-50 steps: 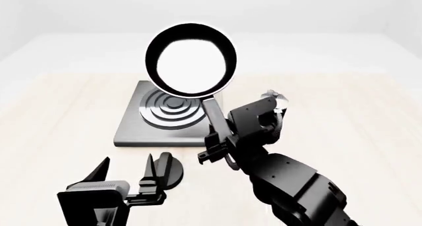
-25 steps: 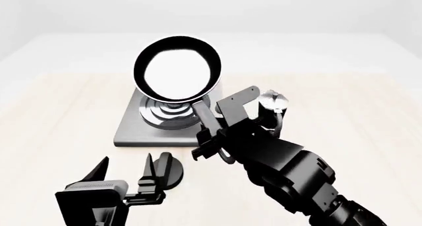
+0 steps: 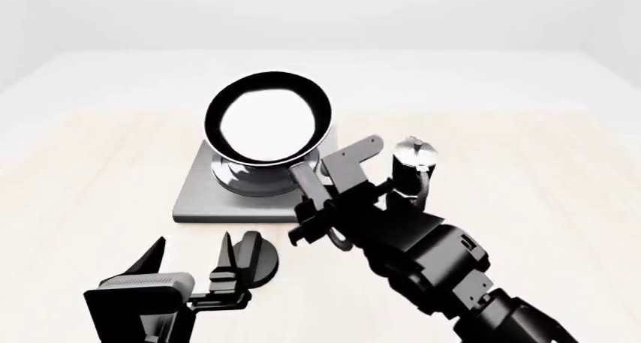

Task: Put the frying pan on the stove.

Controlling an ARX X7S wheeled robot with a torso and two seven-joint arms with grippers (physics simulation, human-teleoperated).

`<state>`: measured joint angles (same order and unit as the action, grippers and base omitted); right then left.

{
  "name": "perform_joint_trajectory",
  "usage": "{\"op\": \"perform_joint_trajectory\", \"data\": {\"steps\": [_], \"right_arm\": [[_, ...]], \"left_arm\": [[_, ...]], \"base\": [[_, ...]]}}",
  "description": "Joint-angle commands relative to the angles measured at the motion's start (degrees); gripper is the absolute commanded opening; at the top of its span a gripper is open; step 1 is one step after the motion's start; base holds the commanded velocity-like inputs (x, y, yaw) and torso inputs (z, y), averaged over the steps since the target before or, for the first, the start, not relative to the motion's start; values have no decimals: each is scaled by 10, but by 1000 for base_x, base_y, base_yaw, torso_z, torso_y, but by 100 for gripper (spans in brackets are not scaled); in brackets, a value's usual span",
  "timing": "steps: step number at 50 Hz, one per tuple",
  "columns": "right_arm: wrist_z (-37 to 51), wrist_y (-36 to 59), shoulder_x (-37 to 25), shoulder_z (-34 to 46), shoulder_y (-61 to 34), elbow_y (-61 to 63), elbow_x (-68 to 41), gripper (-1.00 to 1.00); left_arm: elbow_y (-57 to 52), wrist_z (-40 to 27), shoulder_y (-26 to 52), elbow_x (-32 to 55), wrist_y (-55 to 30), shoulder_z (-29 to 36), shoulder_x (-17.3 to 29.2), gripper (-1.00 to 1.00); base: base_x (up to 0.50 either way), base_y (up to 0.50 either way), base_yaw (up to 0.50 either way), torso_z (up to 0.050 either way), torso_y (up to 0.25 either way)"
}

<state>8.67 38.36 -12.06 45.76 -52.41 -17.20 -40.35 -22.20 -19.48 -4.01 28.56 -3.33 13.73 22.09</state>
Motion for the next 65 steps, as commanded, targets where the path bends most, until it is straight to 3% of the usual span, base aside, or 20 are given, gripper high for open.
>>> {"op": "perform_joint_trajectory", "data": {"steps": [1,65], "right_arm": [[-10,-20,14,-3,-10,-14,40,-100],[-53,-104,80,29,-48,-195,70,-100]], "left_arm": [[0,-1,0,1,1,1,1,100],[3,-5,5,11,7,2,8,100]], "base": [[0,0,0,0,0],[0,0,0,0,2]]}}
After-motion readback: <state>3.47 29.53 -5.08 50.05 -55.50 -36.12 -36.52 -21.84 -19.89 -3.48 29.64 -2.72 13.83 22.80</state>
